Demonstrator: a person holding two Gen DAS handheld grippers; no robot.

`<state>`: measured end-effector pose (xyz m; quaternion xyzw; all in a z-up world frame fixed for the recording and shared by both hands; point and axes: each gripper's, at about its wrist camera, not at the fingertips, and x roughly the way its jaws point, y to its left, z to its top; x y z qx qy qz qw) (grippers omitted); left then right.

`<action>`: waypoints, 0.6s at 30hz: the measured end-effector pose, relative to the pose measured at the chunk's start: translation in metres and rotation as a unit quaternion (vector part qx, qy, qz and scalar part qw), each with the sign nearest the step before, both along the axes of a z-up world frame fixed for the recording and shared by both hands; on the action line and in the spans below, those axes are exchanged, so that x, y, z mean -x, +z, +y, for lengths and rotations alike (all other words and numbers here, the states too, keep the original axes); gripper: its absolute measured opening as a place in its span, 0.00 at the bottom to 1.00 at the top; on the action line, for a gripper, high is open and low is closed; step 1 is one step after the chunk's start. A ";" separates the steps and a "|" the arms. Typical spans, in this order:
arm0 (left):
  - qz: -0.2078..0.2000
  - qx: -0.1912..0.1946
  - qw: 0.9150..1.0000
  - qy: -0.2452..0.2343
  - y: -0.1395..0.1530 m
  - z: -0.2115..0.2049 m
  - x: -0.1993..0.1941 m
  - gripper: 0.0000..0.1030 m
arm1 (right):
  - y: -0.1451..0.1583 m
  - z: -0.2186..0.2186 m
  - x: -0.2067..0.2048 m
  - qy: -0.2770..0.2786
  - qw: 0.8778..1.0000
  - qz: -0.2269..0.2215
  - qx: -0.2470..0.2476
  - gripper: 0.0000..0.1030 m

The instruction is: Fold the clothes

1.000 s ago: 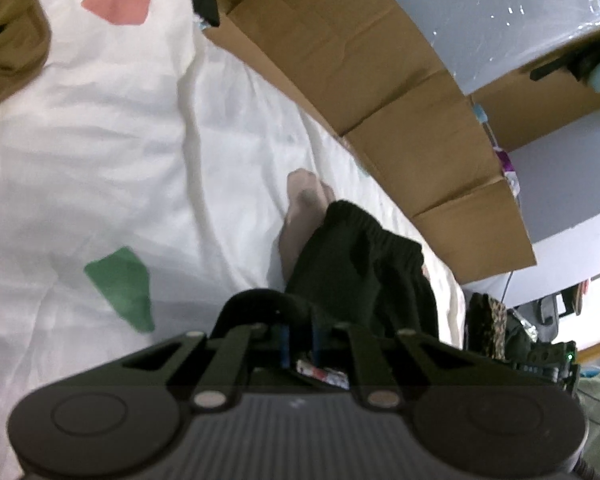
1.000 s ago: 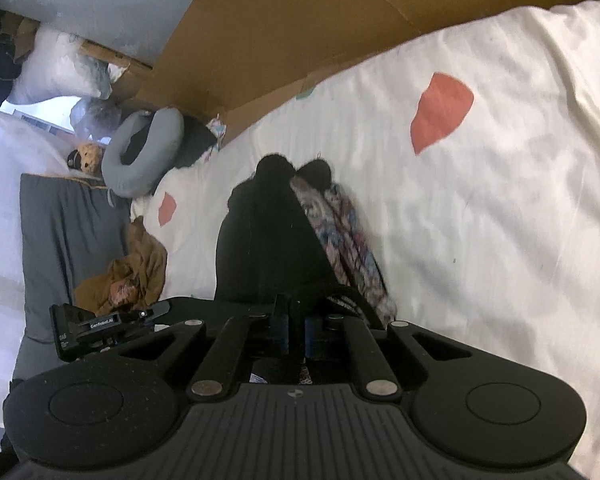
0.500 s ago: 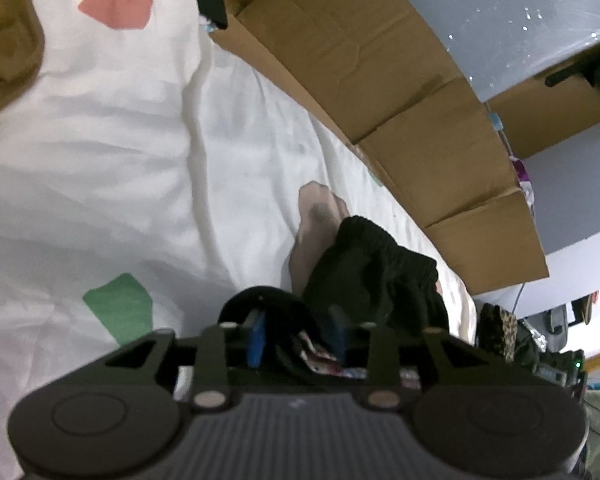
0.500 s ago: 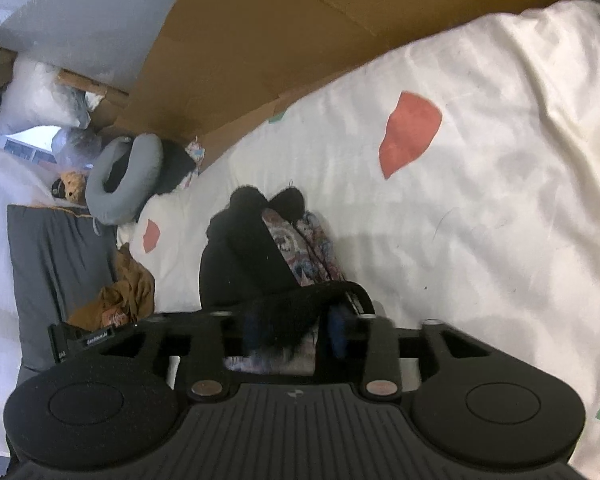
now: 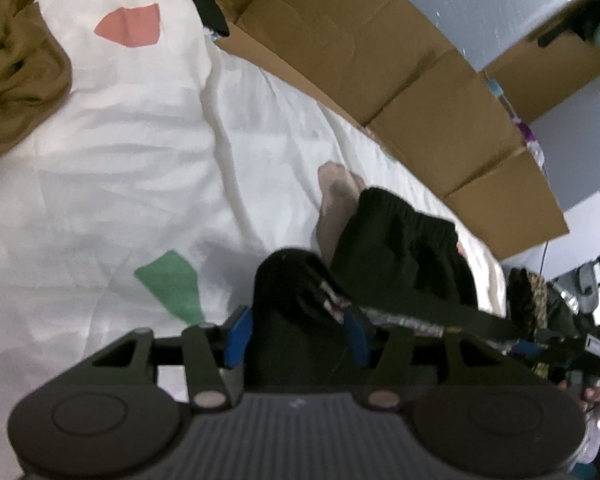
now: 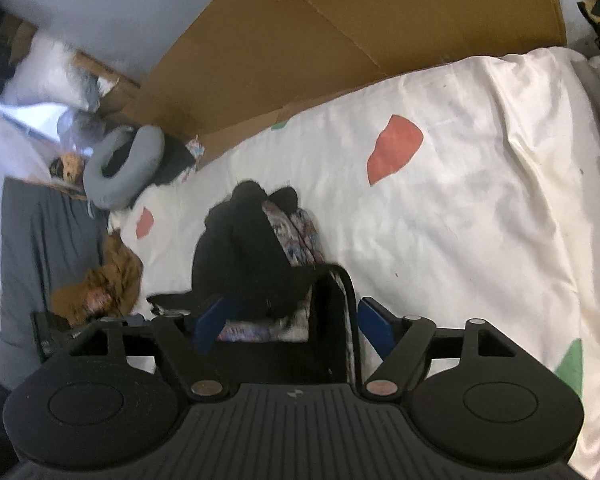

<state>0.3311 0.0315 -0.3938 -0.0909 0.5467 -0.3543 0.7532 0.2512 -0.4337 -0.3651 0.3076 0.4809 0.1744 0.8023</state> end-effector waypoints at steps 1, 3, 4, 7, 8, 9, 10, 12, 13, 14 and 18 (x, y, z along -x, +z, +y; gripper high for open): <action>-0.002 -0.008 1.000 -0.004 -0.001 0.000 0.003 0.54 | -0.001 0.002 0.002 0.005 1.000 0.001 0.007 0.77; -0.009 -0.027 0.999 -0.015 -0.005 -0.003 0.006 0.54 | -0.004 0.006 0.007 0.014 1.000 0.003 0.021 0.77; -0.014 -0.036 0.999 -0.021 -0.007 -0.004 0.008 0.54 | -0.005 0.008 0.010 0.019 0.999 0.004 0.028 0.77; -0.025 -0.061 0.997 -0.030 -0.012 -0.009 0.012 0.54 | -0.010 0.014 0.013 0.023 0.998 0.003 0.061 0.77; -0.025 -0.064 0.997 -0.029 -0.013 -0.010 0.013 0.54 | -0.012 0.017 0.014 0.026 0.997 0.001 0.073 0.77; -0.025 -0.064 0.997 -0.030 -0.014 -0.011 0.013 0.54 | -0.013 0.020 0.013 0.029 0.996 0.000 0.083 0.77; -0.026 -0.066 0.997 -0.031 -0.015 -0.013 0.013 0.54 | -0.015 0.023 0.013 0.033 0.995 -0.001 0.091 0.77; -0.030 -0.075 0.996 -0.034 -0.019 -0.017 0.012 0.55 | -0.018 0.029 0.013 0.041 0.993 -0.004 0.108 0.77; -0.034 -0.081 0.995 -0.037 -0.021 -0.020 0.013 0.55 | -0.019 0.031 0.012 0.045 0.992 -0.005 0.116 0.77; -0.039 -0.085 0.995 -0.041 -0.022 -0.022 0.013 0.55 | -0.021 0.034 0.011 0.049 0.991 -0.003 0.121 0.77; -0.062 -0.094 0.992 -0.056 -0.026 -0.035 0.011 0.56 | -0.028 0.045 0.005 0.059 0.987 -0.005 0.152 0.77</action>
